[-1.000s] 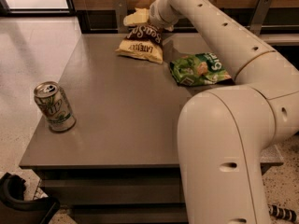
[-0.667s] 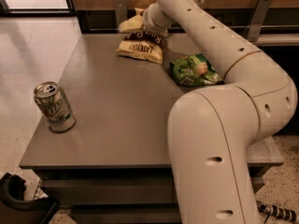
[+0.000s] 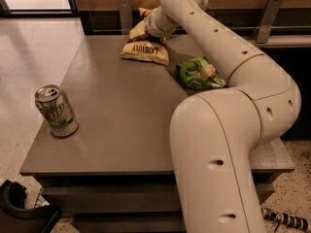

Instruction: Move brown chip bag near 7up can

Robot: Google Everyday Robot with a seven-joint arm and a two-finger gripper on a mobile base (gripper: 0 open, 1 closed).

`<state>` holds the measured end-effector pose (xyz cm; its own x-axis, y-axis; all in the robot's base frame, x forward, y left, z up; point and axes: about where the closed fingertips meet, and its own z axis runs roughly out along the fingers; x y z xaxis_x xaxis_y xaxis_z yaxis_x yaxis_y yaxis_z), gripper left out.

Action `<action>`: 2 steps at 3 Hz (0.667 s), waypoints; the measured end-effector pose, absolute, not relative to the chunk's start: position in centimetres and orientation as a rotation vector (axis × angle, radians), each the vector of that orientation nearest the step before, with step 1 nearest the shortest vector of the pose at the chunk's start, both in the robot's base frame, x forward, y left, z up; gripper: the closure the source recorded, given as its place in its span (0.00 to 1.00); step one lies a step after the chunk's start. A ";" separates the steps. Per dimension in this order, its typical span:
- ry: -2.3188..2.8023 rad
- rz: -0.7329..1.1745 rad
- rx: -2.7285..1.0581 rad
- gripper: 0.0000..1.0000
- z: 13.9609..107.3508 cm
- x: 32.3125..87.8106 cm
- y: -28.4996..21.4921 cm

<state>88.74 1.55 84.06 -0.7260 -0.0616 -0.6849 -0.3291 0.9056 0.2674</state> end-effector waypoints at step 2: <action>2.355 0.490 -0.280 1.00 84.0 88.7 1.8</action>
Offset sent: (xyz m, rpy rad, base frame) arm 0.0000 0.0019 -0.0026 -0.0005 0.0035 0.0023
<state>88.74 1.75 84.01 -0.7284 -0.0637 -0.6822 -0.3303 0.9050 0.2681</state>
